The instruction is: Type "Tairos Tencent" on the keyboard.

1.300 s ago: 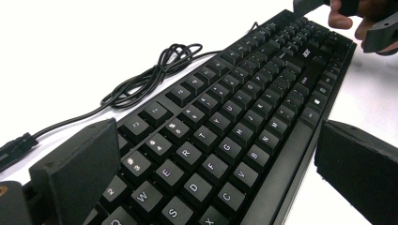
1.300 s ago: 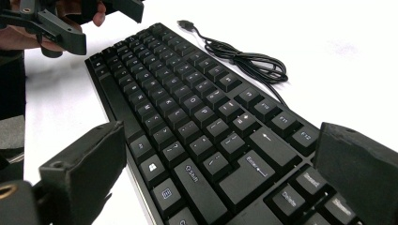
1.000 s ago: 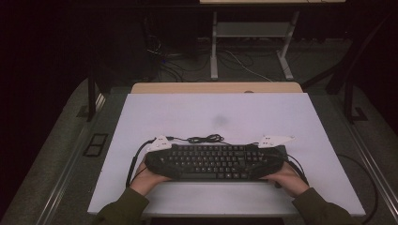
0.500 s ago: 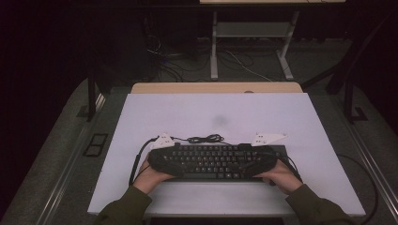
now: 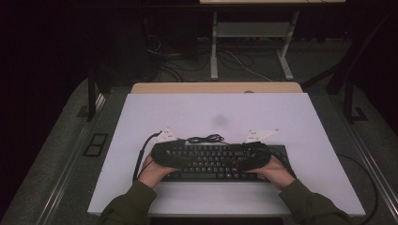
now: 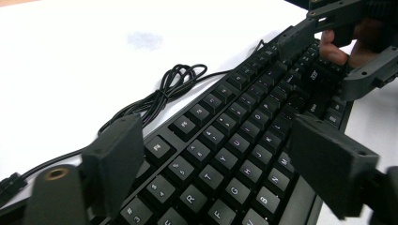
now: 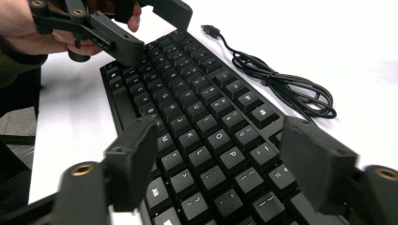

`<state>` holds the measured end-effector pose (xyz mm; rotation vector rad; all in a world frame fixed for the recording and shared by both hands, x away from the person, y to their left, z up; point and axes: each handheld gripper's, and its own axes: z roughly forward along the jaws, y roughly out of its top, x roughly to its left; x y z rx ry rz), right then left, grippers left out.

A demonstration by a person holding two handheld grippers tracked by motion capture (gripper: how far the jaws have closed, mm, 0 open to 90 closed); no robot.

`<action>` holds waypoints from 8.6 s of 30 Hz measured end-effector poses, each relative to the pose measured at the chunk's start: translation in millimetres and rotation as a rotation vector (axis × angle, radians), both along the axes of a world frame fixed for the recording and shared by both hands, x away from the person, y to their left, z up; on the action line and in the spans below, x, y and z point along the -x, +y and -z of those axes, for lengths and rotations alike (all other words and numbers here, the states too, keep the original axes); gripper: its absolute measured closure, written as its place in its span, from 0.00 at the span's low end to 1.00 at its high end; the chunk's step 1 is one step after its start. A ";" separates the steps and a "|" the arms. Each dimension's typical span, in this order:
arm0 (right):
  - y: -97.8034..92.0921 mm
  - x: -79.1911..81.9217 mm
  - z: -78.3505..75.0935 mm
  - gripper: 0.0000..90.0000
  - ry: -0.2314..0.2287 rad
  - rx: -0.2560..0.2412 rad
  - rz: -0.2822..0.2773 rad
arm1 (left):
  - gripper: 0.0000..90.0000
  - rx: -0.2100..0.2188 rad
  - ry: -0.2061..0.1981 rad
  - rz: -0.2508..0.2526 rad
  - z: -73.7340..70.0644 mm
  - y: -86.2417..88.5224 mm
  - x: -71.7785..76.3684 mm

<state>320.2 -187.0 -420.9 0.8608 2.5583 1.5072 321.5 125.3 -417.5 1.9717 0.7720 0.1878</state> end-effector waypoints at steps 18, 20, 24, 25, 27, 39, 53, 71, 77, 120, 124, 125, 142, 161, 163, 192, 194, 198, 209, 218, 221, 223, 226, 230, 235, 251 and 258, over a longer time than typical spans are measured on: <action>1.0 3.4 6.0 0.94 0.009 0.066 -0.063 | 0.30 -0.022 -0.003 0.008 3.4 -9.8 -1.4; -0.3 3.7 6.7 0.99 0.013 0.078 -0.074 | 0.30 -0.025 -0.004 0.008 3.5 -9.6 -1.6; -4.6 5.7 8.0 0.99 0.017 0.094 -0.097 | 0.30 -0.024 -0.004 0.005 3.8 -9.4 -0.8; -4.6 5.7 8.0 0.99 0.017 0.094 -0.097 | 0.30 -0.027 -0.004 0.006 3.9 -9.2 -0.8; -7.1 6.5 8.3 0.99 0.019 0.101 -0.103 | 0.30 -0.028 -0.003 0.003 4.3 -9.2 -0.4; -14.3 9.5 14.2 0.99 0.020 0.160 -0.126 | 0.30 -0.031 -0.003 0.006 4.8 -9.8 -0.1; -15.3 10.0 16.6 1.00 0.014 0.185 -0.141 | 0.30 -0.033 -0.001 0.008 4.9 -10.5 0.0; -14.5 10.7 18.1 1.00 0.011 0.199 -0.147 | 0.35 -0.034 0.014 0.017 5.7 -10.3 -0.8; -14.6 10.7 18.2 1.00 0.013 0.198 -0.145 | 0.50 -0.041 0.031 0.034 6.6 -10.6 -1.1; -14.0 11.3 17.9 1.00 0.012 0.204 -0.141 | 0.99 -0.143 0.100 0.058 16.2 -17.3 -8.6; -14.0 11.3 17.8 1.00 0.011 0.205 -0.142 | 0.99 -0.163 0.100 0.067 18.0 -17.5 -8.9; -13.9 11.4 17.8 0.99 0.011 0.205 -0.141 | 0.99 -0.151 0.105 0.061 18.5 -17.8 -8.6; -13.9 11.5 17.7 1.00 0.010 0.205 -0.142 | 0.99 -0.099 0.089 0.056 11.6 -15.0 -6.5; -16.7 11.9 12.1 0.99 -0.016 0.169 -0.127 | 0.47 -0.070 0.046 0.041 9.7 -13.4 -4.8; -17.5 11.7 11.0 0.99 -0.012 0.153 -0.123 | 0.45 -0.066 0.045 0.039 9.7 -13.4 -4.5; -12.2 -5.0 2.1 0.28 -0.022 0.019 0.029 | 0.24 -0.040 0.020 0.028 9.3 -5.0 2.4; -11.0 -5.4 1.2 0.27 -0.020 0.016 0.033 | 0.24 -0.044 0.015 0.026 9.5 -4.0 3.7; -9.2 -6.8 0.1 0.27 -0.026 0.014 0.032 | 0.24 -0.045 0.015 0.022 10.3 -1.7 6.0; -1.7 -14.7 0.4 0.27 -0.022 0.006 0.019 | 0.24 -0.032 0.012 -0.009 10.7 9.1 12.6; 6.7 -18.3 0.3 0.27 -0.025 -0.001 0.006 | 0.29 -0.029 0.000 -0.041 10.6 19.3 17.5; 9.9 -18.9 1.2 0.27 -0.026 -0.001 0.000 | 0.31 -0.031 0.000 -0.052 10.4 22.3 19.3; 11.9 -19.5 2.0 0.27 -0.028 0.000 -0.008 | 0.34 -0.029 -0.004 -0.057 10.3 24.6 20.4; 14.4 -20.0 2.2 0.27 -0.027 0.003 -0.013 | 0.39 -0.032 -0.008 -0.064 9.5 27.9 21.8; 16.9 -20.5 2.4 0.27 -0.021 0.002 -0.014 | 0.49 -0.033 -0.011 -0.076 8.7 32.3 23.8; 19.2 -21.5 2.5 0.27 -0.019 -0.001 -0.017 | 0.64 -0.038 -0.014 -0.083 8.7 36.6 26.5; 30.4 -25.1 3.1 0.27 -0.019 0.003 -0.045 | 0.99 -0.085 0.010 -0.118 13.0 49.7 31.0; 34.1 -26.6 3.7 0.27 -0.020 0.006 -0.061 | 0.99 -0.102 0.022 -0.128 15.7 51.9 31.1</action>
